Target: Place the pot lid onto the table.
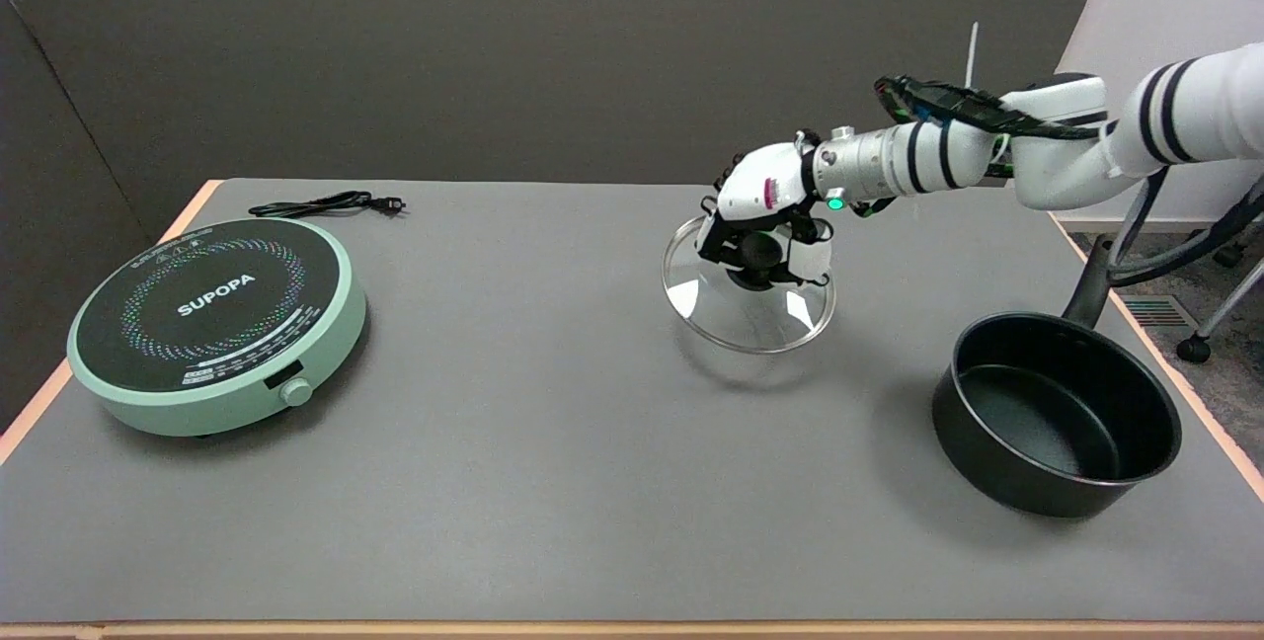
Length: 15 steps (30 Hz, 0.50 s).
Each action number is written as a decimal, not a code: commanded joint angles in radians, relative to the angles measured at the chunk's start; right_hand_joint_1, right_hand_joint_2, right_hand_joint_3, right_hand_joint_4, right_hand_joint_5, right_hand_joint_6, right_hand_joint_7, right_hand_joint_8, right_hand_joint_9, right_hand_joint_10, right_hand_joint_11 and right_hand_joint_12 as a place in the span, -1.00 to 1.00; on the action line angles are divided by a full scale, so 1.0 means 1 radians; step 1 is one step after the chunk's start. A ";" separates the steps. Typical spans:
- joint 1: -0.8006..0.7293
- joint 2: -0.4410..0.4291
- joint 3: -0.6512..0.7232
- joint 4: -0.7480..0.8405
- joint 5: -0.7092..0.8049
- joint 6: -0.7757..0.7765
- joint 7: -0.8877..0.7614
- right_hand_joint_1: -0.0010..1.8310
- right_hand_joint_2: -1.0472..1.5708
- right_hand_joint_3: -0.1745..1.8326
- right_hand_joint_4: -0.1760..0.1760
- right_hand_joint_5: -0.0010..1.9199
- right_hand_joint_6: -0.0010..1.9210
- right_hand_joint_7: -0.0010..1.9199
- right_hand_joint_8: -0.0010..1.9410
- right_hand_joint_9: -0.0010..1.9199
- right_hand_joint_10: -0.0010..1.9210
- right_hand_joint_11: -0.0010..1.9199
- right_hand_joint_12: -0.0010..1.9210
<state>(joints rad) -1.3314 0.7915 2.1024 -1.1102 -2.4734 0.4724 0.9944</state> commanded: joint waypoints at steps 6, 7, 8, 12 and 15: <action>-0.041 0.117 -0.019 0.049 0.000 -0.067 -0.003 0.52 0.23 0.43 1.00 -0.25 0.84 0.01 0.64 -0.06 0.94 -0.25 0.34; -0.040 0.117 -0.019 0.050 0.000 -0.069 -0.002 0.52 0.23 0.43 1.00 -0.25 0.84 0.01 0.64 -0.06 0.94 -0.25 0.34; -0.040 0.119 -0.020 0.050 0.000 -0.071 0.002 0.53 0.23 0.44 1.00 -0.25 0.83 0.02 0.64 -0.06 0.94 -0.26 0.35; -0.038 0.127 -0.031 0.048 0.000 -0.064 0.005 0.53 0.23 0.43 1.00 -0.25 0.83 0.02 0.64 -0.06 0.94 -0.26 0.34; -0.038 0.127 -0.024 0.050 0.000 -0.063 0.005 0.53 0.23 0.43 1.00 -0.25 0.83 0.02 0.64 -0.06 0.94 -0.26 0.34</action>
<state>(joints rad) -1.3634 0.8752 2.0863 -1.0762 -2.4733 0.4254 0.9939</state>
